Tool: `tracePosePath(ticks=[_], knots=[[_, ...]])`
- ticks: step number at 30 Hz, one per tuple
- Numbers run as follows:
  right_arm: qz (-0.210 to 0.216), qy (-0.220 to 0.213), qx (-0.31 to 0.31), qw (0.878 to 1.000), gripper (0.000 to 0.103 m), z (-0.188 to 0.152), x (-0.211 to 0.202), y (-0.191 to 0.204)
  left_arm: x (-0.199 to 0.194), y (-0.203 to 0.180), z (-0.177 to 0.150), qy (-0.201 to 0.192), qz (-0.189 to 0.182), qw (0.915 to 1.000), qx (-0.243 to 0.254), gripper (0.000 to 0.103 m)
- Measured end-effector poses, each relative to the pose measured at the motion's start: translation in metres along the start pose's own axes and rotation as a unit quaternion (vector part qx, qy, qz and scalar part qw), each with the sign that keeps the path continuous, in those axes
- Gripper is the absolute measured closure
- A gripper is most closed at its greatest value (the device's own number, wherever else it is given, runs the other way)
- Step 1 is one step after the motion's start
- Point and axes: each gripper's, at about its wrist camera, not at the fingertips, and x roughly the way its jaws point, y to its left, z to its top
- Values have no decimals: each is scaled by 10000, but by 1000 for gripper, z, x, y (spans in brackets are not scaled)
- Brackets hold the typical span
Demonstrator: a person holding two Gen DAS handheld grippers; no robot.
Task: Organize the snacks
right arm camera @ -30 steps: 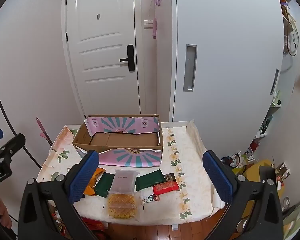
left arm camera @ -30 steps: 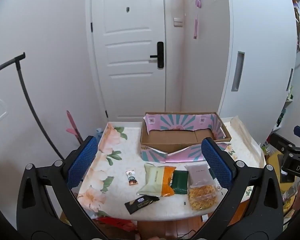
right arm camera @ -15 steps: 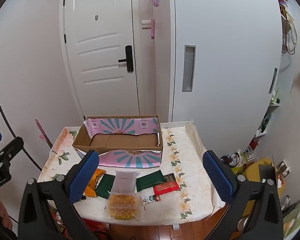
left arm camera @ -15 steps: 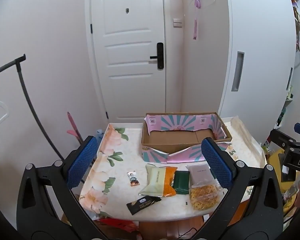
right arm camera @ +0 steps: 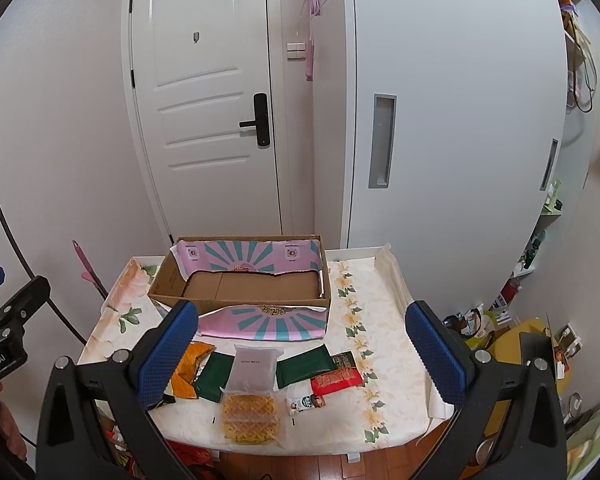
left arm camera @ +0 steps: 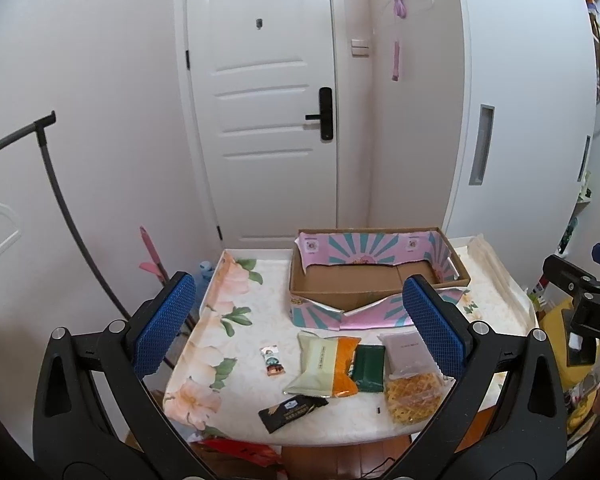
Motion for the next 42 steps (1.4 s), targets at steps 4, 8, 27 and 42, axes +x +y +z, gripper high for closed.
tracePosePath(ticks=[4, 8, 27, 42], knots=[[20, -15, -12, 10000, 0, 1, 2, 1, 0, 0, 1, 6, 13, 10000, -13, 0], [43, -31, -15, 10000, 0, 1, 2, 2, -1, 0, 0, -12, 39, 10000, -49, 0], [83, -57, -31, 9999, 0, 1, 1, 5, 0, 3, -2, -4, 49, 9999, -165, 0], [98, -57, -37, 9999, 0, 1, 2, 8, 1, 4, -2, -2, 84, 9998, -169, 0]])
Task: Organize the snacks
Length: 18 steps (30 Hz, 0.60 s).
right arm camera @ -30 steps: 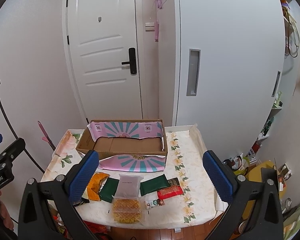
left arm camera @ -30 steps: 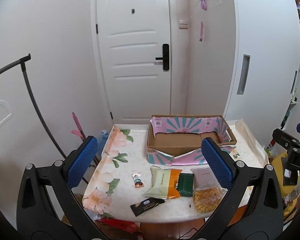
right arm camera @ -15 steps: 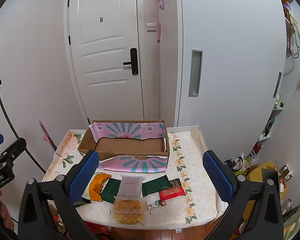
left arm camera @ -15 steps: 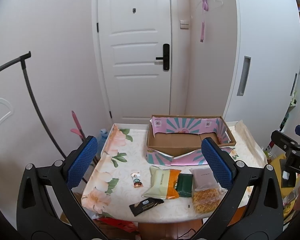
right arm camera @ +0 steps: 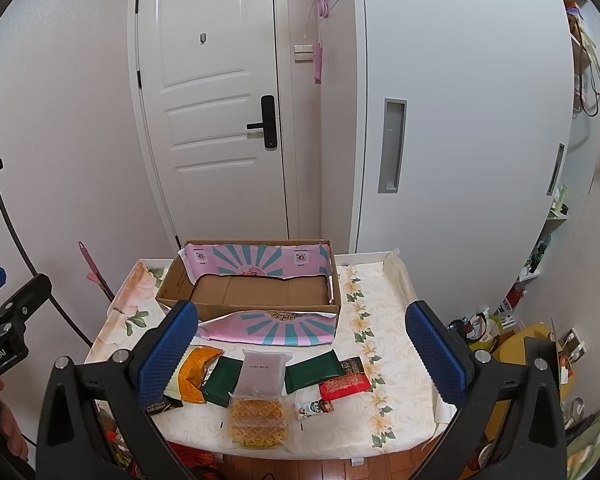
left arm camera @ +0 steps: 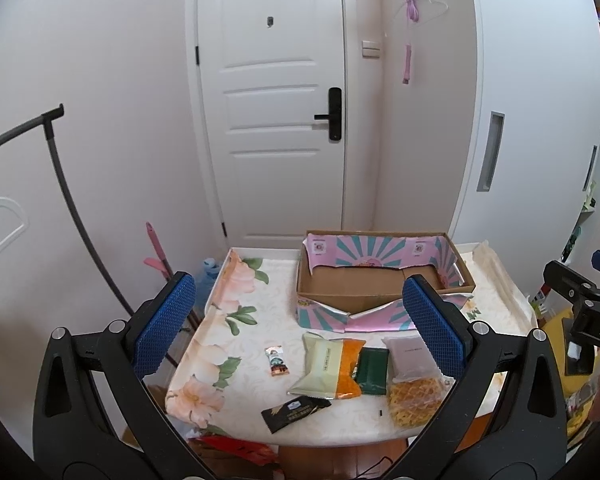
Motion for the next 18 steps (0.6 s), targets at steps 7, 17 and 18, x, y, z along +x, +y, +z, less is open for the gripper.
tracePosePath(ticks=[7, 17, 18], knots=[[3, 5, 6, 10000, 0, 0, 0, 1, 0, 1, 0, -3, 15, 10000, -11, 0], [49, 19, 1, 10000, 0, 3, 3, 2, 0, 3, 0, 22, 24, 10000, -19, 0], [56, 24, 1, 10000, 0, 3, 4, 1, 0, 4, 1, 27, 32, 10000, -28, 0]])
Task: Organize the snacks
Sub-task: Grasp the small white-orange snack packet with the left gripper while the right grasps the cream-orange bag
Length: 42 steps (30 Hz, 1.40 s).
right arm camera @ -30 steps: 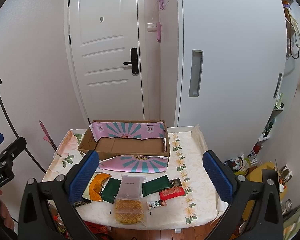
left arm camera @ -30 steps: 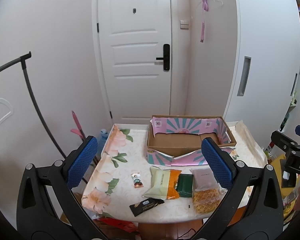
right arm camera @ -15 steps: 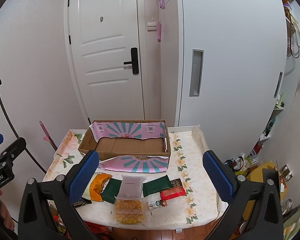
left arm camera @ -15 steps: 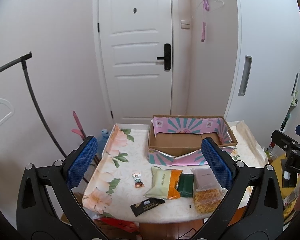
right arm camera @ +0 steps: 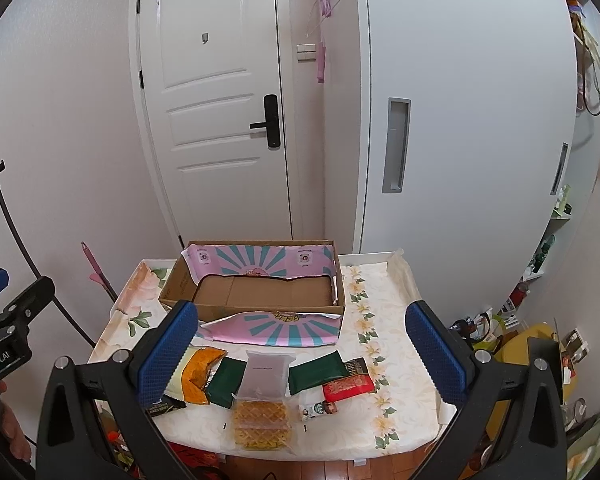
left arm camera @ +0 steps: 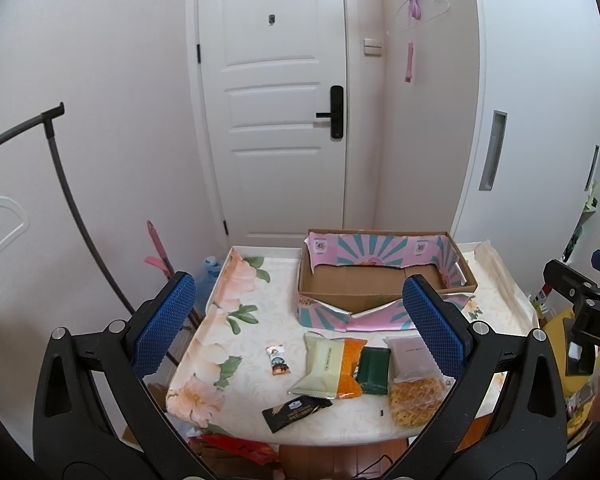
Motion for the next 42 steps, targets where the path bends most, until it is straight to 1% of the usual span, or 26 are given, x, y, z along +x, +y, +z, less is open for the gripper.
tracePosePath(ticks=[8, 11, 19, 21, 24, 26, 32, 35, 36, 39, 42], knots=[[28, 10, -2, 10000, 0, 1, 2, -2, 2, 2, 2, 36, 27, 10000, -51, 0], [7, 7, 22, 10000, 0, 2, 3, -5, 4, 2, 1, 73, 91, 9999, -58, 0], [90, 206, 47, 9997, 0, 0, 14, -13, 21, 15, -11, 493, 294, 9980, -263, 0], [172, 268, 22, 9995, 0, -4, 20, -15, 27, 18, -18, 645, 403, 9966, -324, 0], [363, 437, 27, 9984, 0, -10, 34, -15, 35, 25, -28, 850, 469, 9944, -426, 0], [475, 475, 41, 9977, 0, -13, 40, -13, 44, 32, -35, 963, 510, 9929, -468, 0], [530, 590, 16, 9969, 0, -24, 62, 7, 79, 58, -53, 1343, 347, 9884, -626, 1], [443, 697, -35, 9966, 0, -31, 76, 22, 107, 70, -63, 1606, 140, 9846, -682, 1], [412, 744, -26, 9964, 0, -34, 80, 27, 120, 74, -68, 1754, 34, 9822, -665, 1], [368, 956, 132, 9947, 0, -42, 97, 42, 147, 80, -79, 2009, -92, 9783, -503, 1], [335, 1181, 252, 9921, 0, -52, 116, 61, 175, 85, -91, 2295, -308, 9718, -441, 1]])
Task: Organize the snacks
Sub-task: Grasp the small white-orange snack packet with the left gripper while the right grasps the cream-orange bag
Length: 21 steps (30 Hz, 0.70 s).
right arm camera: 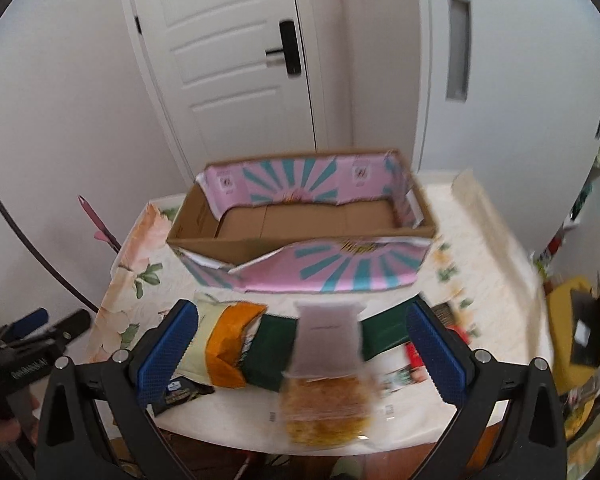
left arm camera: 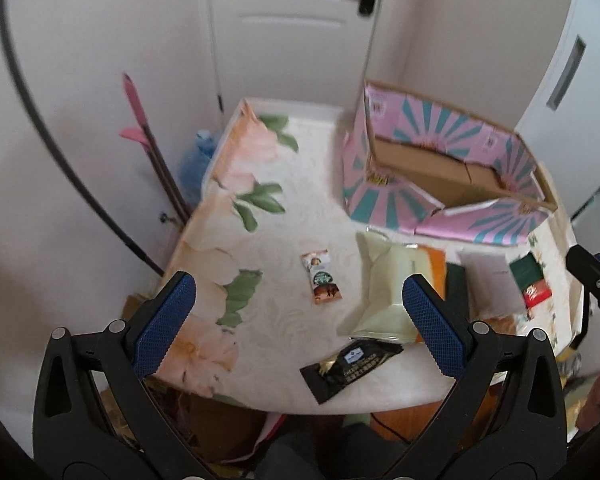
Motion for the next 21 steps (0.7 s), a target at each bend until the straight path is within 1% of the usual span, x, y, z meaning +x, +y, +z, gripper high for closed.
tracePosePath(ticks=[4, 6, 8, 11, 12, 14, 21], knots=[[-8, 283, 240, 9993, 0, -5, 28, 19, 39, 1, 4, 270, -147, 9993, 232, 3], [-54, 390, 295, 9988, 0, -5, 41, 28, 55, -1, 4, 386, -181, 9985, 348, 6], [-107, 466, 310, 9984, 0, -6, 52, 37, 71, -3, 3, 508, -218, 9975, 450, 14], [-218, 578, 314, 9976, 0, -7, 68, 47, 94, -5, -1, 699, -309, 9955, 554, 22], [-237, 622, 345, 9972, 0, -7, 73, 49, 99, -4, -2, 750, -335, 9951, 557, 23], [-259, 702, 408, 9964, 0, -8, 82, 53, 107, -3, -4, 813, -389, 9942, 584, 29], [-315, 924, 413, 9944, 0, -14, 105, 69, 124, -1, -8, 922, -465, 9925, 650, 36]])
